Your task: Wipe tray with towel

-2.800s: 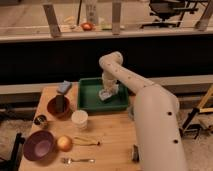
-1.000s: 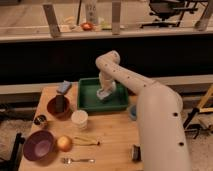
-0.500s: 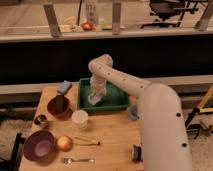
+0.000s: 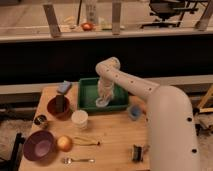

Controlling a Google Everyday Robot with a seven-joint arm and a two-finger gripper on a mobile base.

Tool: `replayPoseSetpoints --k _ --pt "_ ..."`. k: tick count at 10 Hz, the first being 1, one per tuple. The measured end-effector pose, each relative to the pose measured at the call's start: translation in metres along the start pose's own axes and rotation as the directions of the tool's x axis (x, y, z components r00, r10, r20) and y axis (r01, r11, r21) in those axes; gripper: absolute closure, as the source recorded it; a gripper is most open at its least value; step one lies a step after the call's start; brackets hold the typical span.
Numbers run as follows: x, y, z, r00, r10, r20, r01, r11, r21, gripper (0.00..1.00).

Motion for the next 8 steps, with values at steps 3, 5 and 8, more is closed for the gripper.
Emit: replayPoseSetpoints --k 3,5,8 --pt "0.039 0.005 -0.008 0.994 0.078 -0.082 -0.078 0.997 0.0 1.0" --pt "0.05 -0.015 -0.01 0.989 0.077 -0.122 -0.074 0.997 0.03 1.0" --pt "0.029 -0.058 -0.006 0.993 0.008 -0.114 0.0 0.998 0.07 1.0"
